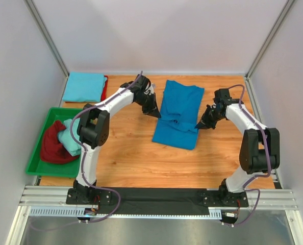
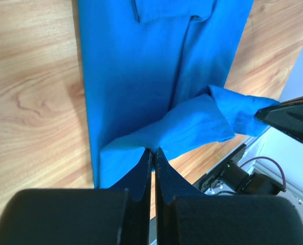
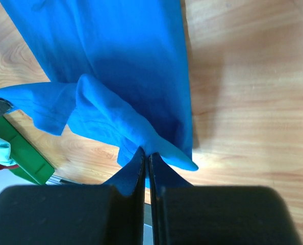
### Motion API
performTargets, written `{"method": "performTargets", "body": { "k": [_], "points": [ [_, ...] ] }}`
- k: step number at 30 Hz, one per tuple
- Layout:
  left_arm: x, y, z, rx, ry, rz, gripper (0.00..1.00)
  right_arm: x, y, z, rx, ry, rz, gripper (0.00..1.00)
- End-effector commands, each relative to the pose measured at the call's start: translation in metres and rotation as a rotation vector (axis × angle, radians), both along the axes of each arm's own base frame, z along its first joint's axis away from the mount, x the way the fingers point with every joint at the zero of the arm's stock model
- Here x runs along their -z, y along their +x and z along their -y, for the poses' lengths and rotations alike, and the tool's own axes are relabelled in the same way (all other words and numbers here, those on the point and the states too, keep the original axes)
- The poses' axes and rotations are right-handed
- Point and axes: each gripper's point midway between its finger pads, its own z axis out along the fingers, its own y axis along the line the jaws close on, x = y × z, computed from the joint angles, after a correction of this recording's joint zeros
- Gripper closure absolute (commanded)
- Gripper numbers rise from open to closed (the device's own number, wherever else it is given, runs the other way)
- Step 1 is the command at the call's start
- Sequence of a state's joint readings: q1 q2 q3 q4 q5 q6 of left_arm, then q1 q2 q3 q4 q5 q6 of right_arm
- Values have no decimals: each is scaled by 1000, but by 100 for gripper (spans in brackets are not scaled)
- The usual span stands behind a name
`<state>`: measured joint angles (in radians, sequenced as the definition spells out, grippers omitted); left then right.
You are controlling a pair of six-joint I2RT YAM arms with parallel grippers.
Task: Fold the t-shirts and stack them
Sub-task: Fold the tshirt
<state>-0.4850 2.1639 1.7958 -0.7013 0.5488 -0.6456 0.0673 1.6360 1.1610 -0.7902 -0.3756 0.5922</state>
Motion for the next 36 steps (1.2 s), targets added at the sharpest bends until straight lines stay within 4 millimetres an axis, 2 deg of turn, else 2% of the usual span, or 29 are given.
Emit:
{"method": "performTargets", "body": {
  "k": [1, 7, 16, 31, 34, 35, 36],
  "points": [
    [-9, 4, 9, 14, -26, 1, 100, -9, 16, 0, -45, 29, 36, 100],
    [-5, 14, 6, -26, -14, -9, 100, 6, 30, 1, -55, 65, 11, 99],
    [6, 27, -6, -64, 9, -28, 100, 9, 49, -1, -63, 87, 12, 100],
    [15, 41, 5, -41, -29, -50, 100, 25, 60, 5, -39, 71, -30, 95],
    [13, 47, 5, -20, -22, -11, 93, 28, 67, 10, -24, 45, -25, 92],
    [6, 51, 5, -13, -13, 10, 89, 29, 69, 11, -21, 39, -26, 87],
    [10, 55, -1, 4, 32, 49, 78, 33, 72, 25, 12, 26, -35, 80]
  ]
}}
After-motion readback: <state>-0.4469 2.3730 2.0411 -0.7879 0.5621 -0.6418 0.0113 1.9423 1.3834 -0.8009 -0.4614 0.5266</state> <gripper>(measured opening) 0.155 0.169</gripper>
